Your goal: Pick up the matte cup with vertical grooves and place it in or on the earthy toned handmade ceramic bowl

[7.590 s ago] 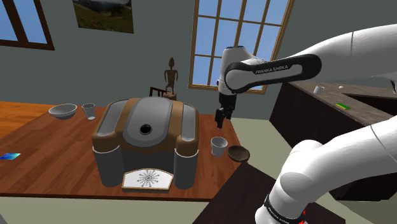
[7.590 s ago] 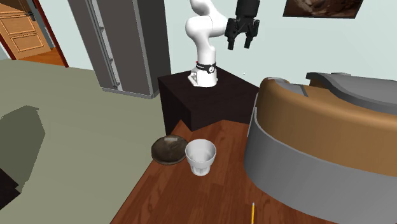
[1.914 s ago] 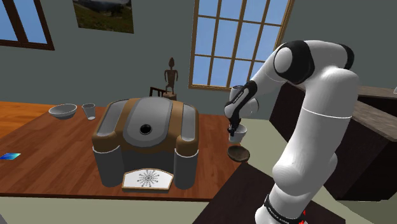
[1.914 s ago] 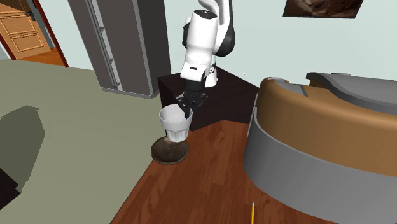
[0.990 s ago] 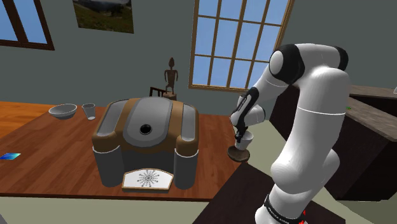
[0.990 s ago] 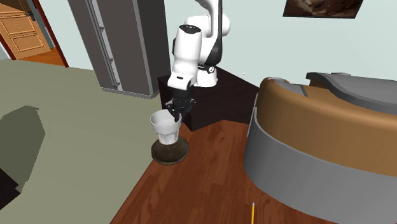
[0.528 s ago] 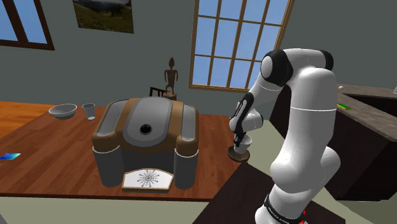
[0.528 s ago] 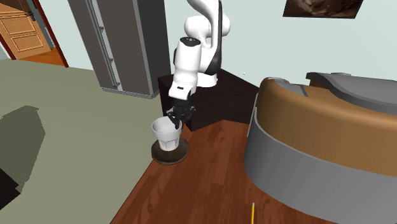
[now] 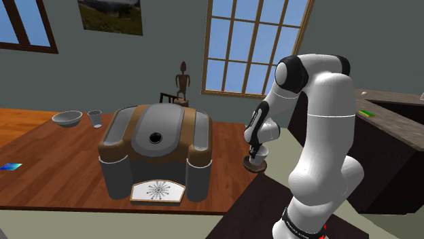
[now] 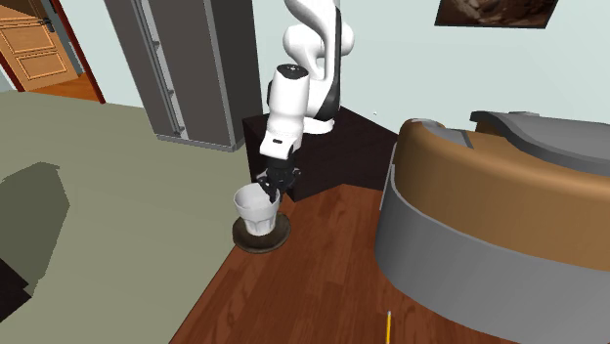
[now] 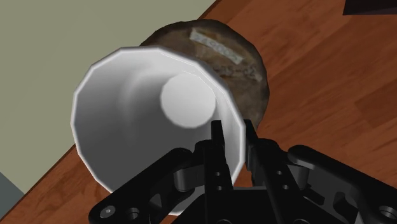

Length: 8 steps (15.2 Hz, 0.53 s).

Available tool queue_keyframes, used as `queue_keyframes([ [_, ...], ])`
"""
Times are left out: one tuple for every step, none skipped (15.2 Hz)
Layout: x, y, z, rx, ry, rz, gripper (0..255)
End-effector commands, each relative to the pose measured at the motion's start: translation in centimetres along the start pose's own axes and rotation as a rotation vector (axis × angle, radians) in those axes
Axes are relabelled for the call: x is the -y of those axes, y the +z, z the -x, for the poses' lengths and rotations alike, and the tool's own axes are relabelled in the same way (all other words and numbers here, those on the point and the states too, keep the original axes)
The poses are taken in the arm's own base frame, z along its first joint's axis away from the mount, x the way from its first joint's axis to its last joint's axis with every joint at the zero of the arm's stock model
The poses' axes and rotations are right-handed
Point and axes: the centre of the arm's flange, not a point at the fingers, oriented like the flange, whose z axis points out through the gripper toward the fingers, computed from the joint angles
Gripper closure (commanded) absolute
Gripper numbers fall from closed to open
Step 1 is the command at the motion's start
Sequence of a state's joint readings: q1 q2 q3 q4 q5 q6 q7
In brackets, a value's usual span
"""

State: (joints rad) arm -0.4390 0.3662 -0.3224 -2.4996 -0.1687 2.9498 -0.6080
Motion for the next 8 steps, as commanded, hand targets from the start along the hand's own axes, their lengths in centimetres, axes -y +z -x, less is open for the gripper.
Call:
queue_keyframes([
  [-0.01,0.00,-0.01,0.000,0.000,0.000,255],
  [-0.01,0.00,-0.01,0.000,0.000,0.000,255],
  [-0.02,0.00,-0.01,0.000,0.000,0.000,0],
  [-0.01,0.00,-0.01,0.000,0.000,0.000,0],
  [-0.01,0.00,-0.01,0.000,0.000,0.000,0],
  [-0.01,0.00,-0.01,0.000,0.000,0.000,0],
  [-0.01,0.00,-0.01,0.000,0.000,0.000,0],
  [-0.01,0.00,-0.01,0.000,0.000,0.000,0],
])
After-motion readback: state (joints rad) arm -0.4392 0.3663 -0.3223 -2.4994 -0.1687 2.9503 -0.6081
